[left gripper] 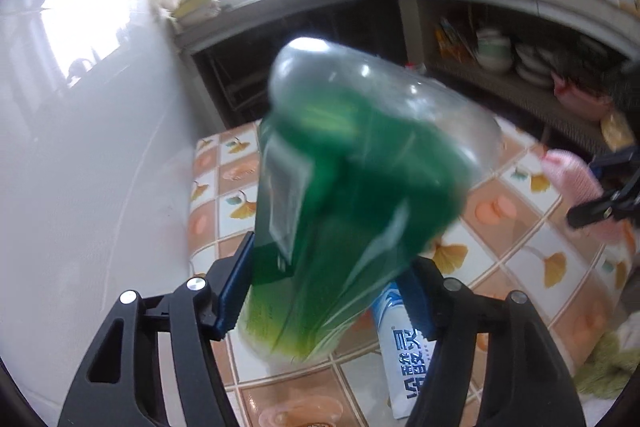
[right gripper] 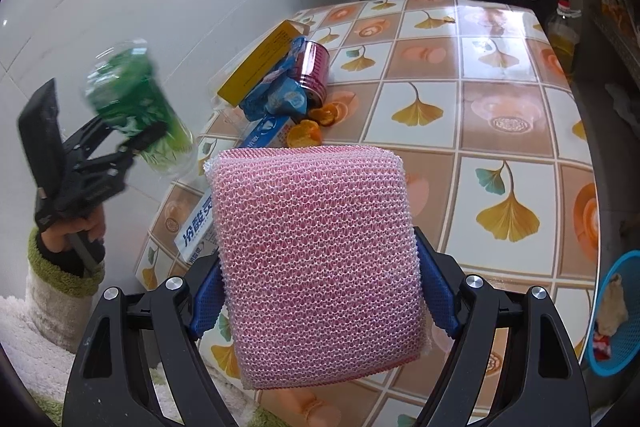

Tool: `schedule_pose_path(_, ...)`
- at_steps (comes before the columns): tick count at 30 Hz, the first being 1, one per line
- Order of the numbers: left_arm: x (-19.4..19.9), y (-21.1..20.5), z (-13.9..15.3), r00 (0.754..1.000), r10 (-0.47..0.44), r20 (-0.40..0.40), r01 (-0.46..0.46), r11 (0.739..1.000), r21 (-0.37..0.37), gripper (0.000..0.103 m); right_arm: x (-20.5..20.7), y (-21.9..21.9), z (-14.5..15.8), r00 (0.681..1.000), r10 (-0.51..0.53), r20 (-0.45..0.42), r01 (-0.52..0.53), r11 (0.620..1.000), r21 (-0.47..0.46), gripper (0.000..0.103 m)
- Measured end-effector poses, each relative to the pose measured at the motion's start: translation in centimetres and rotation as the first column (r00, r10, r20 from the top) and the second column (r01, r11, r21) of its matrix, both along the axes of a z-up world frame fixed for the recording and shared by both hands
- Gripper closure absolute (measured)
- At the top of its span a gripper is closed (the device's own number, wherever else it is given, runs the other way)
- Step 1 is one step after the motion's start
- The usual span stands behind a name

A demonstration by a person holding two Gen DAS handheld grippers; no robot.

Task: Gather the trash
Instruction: 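Grasp the green plastic bottle with the left gripper and lift it, then carry the bottle and sponge over the blue wastebasket with both grippers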

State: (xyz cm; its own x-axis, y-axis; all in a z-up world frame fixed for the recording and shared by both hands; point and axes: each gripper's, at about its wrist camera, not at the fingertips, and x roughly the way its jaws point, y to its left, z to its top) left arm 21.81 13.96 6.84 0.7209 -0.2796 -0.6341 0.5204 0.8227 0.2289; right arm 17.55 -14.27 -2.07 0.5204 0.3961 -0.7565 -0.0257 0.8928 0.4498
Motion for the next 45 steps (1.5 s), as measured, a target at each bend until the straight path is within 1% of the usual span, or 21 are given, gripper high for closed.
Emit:
schedule_pose_path(8, -2.1, 2.3, 3.8, 0.998, 0.042, 0.055, -0.036, 0.994, -0.105, 0.043, -0.6, 0.3, 0.5, 1.0, 0.011, 0.015, -0.011, 1.0, -0.002, 0.026)
schedule_pose_path(13, -3.0, 2.6, 6.0, 0.996, 0.04, 0.08, -0.026, 0.985, -0.171, 0.044, -1.2, 0.1, 1.1, 0.999, 0.0, 0.035, 0.0, 1.0, -0.001, 0.026)
schedule_pose_path(17, -4.0, 2.2, 7.4, 0.994, 0.026, 0.102, -0.005, 0.978, -0.207, 0.045, -2.1, -0.5, 1.6, 0.998, -0.018, 0.055, 0.017, 1.0, 0.011, 0.026)
schedule_pose_path(22, -4.9, 0.5, 9.2, 0.992, -0.012, 0.127, 0.045, 0.966, -0.255, 0.045, -3.5, -1.4, 2.1, 0.996, -0.046, 0.081, 0.043, 0.999, 0.029, 0.026)
schedule_pose_path(25, -5.8, -1.3, 10.1, 0.99, -0.057, 0.13, 0.092, 0.955, -0.281, 0.045, -4.6, -2.0, 2.5, 0.993, -0.067, 0.1, 0.063, 0.997, 0.038, 0.026)
schedule_pose_path(30, -7.0, -5.0, 11.0, 0.978, -0.135, 0.157, 0.175, 0.943, -0.284, 0.045, -7.7, -4.6, 3.3, 0.979, -0.147, 0.142, 0.138, 0.988, 0.076, 0.026)
schedule_pose_path(33, -7.9, -7.8, 11.0, 0.967, -0.196, 0.164, 0.237, 0.927, -0.29, 0.045, -10.0, -6.6, 3.6, 0.965, -0.208, 0.159, 0.194, 0.976, 0.099, 0.026)
schedule_pose_path(36, -8.6, -10.9, 10.9, 0.952, -0.26, 0.16, 0.297, 0.906, -0.3, 0.045, -12.7, -8.7, 3.6, 0.946, -0.276, 0.168, 0.26, 0.959, 0.112, 0.026)
schedule_pose_path(39, -9.2, -14.1, 10.4, 0.933, -0.33, 0.142, 0.358, 0.877, -0.32, 0.045, -15.5, -10.9, 3.2, 0.924, -0.344, 0.166, 0.326, 0.937, 0.126, 0.026)
schedule_pose_path(40, -9.4, -15.6, 10.1, 0.924, -0.36, 0.131, 0.383, 0.862, -0.332, 0.045, -16.7, -11.9, 2.9, 0.913, -0.375, 0.162, 0.357, 0.925, 0.128, 0.026)
schedule_pose_path(42, -9.8, -17.4, 9.7, 0.909, -0.399, 0.117, 0.414, 0.842, -0.346, 0.045, -18.6, -13.4, 2.3, 0.892, -0.427, 0.148, 0.41, 0.903, 0.129, 0.026)
schedule_pose_path(43, -10.0, -19.0, 9.3, 0.896, -0.432, 0.107, 0.44, 0.825, -0.356, 0.045, -19.3, -14.1, 2.0, 0.884, -0.445, 0.141, 0.429, 0.894, 0.132, 0.026)
schedule_pose_path(45, -10.2, -21.5, 8.6, 0.872, -0.481, 0.096, 0.48, 0.797, -0.367, 0.045, -21.3, -15.7, 1.2, 0.857, -0.501, 0.123, 0.487, 0.864, 0.129, 0.026)
